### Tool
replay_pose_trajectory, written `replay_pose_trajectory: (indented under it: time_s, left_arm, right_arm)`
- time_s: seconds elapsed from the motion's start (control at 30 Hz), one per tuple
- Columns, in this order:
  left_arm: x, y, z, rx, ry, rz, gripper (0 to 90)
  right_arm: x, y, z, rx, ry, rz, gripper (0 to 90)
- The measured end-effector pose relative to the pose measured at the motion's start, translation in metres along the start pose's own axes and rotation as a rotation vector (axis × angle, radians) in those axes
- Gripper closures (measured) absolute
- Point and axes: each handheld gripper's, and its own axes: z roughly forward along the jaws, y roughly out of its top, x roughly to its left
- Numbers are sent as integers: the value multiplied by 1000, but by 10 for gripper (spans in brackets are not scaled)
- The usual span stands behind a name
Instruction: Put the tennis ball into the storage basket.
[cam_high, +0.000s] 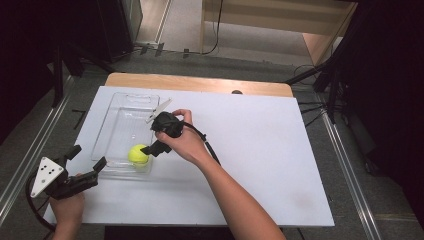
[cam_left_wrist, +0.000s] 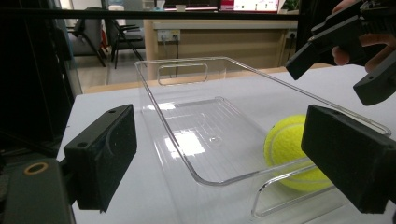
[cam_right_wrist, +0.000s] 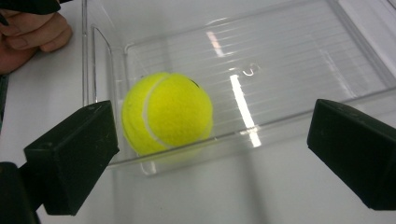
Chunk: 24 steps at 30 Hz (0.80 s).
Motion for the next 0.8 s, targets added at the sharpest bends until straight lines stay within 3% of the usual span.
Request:
replay_pose_trajectory:
  time_s: [0.8]
  left_arm:
    - [0,0,0,-1,2,0,111]
  right_arm:
    - [-12,-50,-45,-50,-81,93,0]
